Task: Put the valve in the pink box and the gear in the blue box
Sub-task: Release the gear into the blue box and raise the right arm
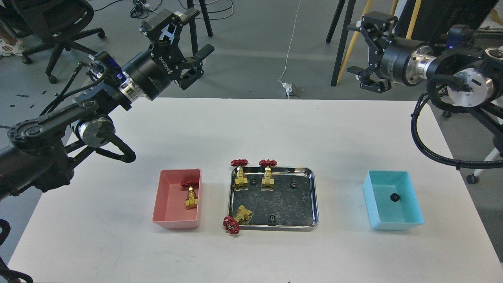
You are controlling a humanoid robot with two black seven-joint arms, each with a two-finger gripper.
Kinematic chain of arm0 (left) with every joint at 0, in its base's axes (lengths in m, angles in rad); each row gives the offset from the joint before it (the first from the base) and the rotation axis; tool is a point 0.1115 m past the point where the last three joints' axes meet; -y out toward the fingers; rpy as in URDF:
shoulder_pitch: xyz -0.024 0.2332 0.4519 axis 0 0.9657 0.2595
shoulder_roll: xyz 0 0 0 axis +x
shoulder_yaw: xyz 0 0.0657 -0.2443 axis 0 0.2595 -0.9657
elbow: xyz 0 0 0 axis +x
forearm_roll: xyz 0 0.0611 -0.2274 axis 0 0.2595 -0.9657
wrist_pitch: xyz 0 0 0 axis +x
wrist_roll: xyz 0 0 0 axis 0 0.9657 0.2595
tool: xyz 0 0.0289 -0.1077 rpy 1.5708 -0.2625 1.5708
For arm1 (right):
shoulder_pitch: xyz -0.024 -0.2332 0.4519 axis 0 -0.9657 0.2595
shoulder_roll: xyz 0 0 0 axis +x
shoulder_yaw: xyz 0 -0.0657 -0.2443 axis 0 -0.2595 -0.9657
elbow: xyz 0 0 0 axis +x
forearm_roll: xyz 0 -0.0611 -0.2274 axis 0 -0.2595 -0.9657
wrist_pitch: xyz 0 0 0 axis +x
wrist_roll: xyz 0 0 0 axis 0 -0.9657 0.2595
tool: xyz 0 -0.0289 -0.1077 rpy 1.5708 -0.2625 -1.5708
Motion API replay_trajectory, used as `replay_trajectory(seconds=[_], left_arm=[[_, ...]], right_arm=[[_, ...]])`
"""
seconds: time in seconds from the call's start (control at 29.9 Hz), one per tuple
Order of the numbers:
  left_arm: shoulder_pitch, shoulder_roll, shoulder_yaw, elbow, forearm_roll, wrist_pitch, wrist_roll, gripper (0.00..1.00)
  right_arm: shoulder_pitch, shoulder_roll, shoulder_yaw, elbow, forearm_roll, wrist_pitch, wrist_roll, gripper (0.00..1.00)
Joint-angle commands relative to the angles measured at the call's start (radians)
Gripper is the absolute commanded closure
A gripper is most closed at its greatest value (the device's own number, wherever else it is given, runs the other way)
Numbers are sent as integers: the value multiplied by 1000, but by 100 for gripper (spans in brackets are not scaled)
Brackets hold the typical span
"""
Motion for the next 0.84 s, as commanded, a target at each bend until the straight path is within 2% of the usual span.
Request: replay_trajectory(seconds=[0.0,0.03,0.13,0.23,0.64,0.8], left_arm=[[7,1,-1,14,-2,-36,0,13],[8,1,-1,14,-2,-36,0,13],[10,-2,-3,15,-10,-36,0,13],[21,-7,-3,27,-22,-36,0,13],[38,-21,-58,31,-47,-36,0,12],[44,-56,-62,54,-50,-36,0,5]], right_arm=[[-58,55,89,-180,133,278,30,1],[-74,78,112,-244,141,410,30,1],[-117,140,170,-414,147,429,30,1],[-128,164,199,-517,146,429,30,1],[-55,224,202,-536,143,429,32,2],[28,247,179,-544,135,429,32,2]])
